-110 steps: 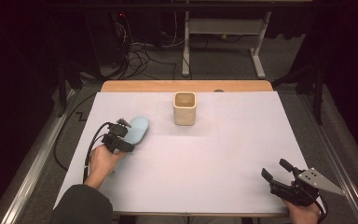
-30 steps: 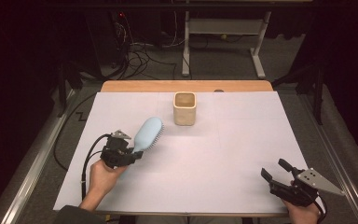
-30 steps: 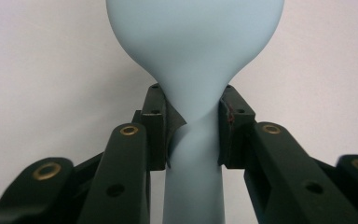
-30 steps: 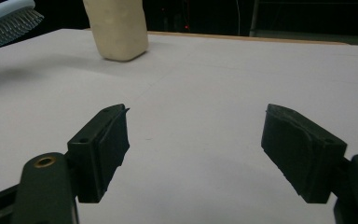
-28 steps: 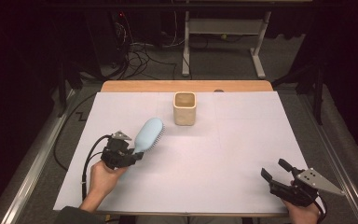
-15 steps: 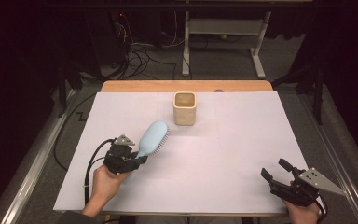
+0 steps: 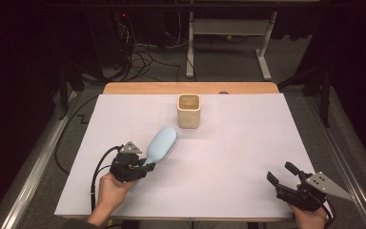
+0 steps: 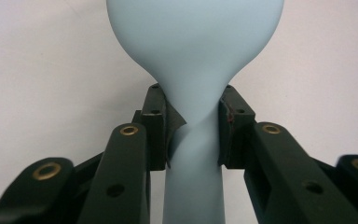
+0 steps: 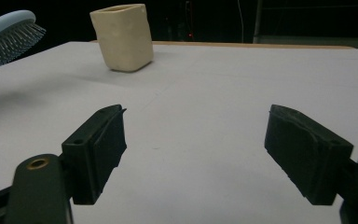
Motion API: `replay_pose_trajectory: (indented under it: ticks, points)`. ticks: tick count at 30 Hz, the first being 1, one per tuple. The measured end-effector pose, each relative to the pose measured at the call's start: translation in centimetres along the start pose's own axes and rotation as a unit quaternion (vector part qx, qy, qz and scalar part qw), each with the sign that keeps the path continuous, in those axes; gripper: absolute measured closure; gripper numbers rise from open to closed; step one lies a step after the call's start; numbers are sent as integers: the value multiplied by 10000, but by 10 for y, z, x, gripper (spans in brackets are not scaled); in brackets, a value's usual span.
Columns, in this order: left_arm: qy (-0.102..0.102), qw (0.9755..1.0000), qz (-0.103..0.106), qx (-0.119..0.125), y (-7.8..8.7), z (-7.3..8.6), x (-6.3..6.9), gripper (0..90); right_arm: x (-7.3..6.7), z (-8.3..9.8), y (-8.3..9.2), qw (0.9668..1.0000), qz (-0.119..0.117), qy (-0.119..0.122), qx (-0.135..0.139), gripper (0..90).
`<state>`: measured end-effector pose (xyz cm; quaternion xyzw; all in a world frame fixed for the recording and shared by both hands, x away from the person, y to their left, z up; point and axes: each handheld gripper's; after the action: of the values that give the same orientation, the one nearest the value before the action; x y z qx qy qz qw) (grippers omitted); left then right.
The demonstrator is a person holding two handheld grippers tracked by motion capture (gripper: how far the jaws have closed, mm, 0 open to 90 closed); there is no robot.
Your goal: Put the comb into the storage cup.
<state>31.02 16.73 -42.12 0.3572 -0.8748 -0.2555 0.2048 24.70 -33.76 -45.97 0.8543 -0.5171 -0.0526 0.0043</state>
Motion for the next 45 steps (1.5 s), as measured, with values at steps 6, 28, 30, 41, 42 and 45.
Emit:
replay_pose_trajectory:
  ticks: [6, 28, 30, 41, 42, 45]
  points:
    - [-85, 10000, 23, 9, -2, 0, 7, 689, -1, 0, 0, 10000, -37, 16, 11, 212]
    - [-393, 9989, 206, 177, -8, 0, 34, 688, -8, -3, -4, 9998, -191, 68, 86, 212]
    - [-418, 9987, 230, 153, -9, 0, 36, 688, -10, -3, -6, 9997, -224, 73, 57, 212]
    - [-516, 9979, 356, 180, -17, -2, 45, 688, -20, -4, -15, 9991, -406, 89, -23, 198]
    - [-527, 9978, 360, 179, -18, -2, 46, 688, -22, -4, -16, 9991, -419, 120, -19, 196]
    - [-517, 9978, 377, 159, -19, -3, 46, 688, -28, -4, -20, 9985, -528, 147, -37, 196]
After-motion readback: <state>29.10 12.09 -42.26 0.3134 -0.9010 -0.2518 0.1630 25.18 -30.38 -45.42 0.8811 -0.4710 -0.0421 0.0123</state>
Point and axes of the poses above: each handheld gripper's, and its own axes: y roughly backward along the jaws, z roughly out of its underside, x roughly to its right, and after that the axes turned 12 degrees about x, right-handed
